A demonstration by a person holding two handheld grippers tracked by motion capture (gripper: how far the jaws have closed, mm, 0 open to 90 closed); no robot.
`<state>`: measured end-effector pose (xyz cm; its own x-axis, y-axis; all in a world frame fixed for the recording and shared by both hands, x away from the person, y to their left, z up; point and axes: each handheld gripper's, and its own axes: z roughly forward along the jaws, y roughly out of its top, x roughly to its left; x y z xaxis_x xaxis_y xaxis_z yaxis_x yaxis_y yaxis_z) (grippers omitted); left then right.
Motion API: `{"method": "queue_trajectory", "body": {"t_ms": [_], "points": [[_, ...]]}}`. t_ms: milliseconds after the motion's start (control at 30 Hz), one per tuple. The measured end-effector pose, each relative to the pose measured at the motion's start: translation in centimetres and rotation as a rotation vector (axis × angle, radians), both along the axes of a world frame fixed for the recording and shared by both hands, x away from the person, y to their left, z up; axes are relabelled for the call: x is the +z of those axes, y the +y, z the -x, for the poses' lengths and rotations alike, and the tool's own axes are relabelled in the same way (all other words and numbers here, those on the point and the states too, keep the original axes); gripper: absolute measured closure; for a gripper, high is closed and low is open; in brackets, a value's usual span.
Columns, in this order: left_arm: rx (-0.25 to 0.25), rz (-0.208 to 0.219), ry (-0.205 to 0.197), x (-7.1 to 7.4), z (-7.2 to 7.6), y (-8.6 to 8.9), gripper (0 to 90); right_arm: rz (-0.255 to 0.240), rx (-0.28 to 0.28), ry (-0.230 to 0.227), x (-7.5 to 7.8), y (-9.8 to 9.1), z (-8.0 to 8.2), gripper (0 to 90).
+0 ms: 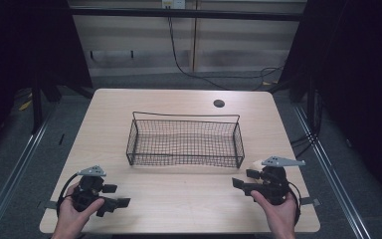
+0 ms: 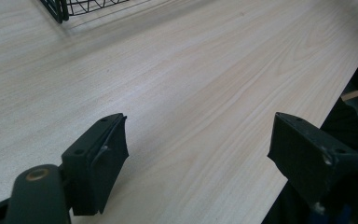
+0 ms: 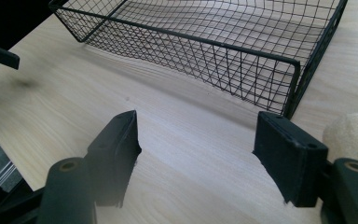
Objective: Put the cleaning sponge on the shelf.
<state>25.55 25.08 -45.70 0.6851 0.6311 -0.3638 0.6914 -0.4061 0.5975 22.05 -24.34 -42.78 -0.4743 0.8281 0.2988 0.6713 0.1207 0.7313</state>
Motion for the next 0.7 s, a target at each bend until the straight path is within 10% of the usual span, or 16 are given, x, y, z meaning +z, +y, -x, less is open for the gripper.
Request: {"method": "queue_trajectory", "body": {"t_ms": [700], "points": [[0.001,-0.011,0.003,0.0,-0.1,0.1,18.9,-0.004,0.004,0.083,2.0,-2.6,-1.0,29.0]]}}
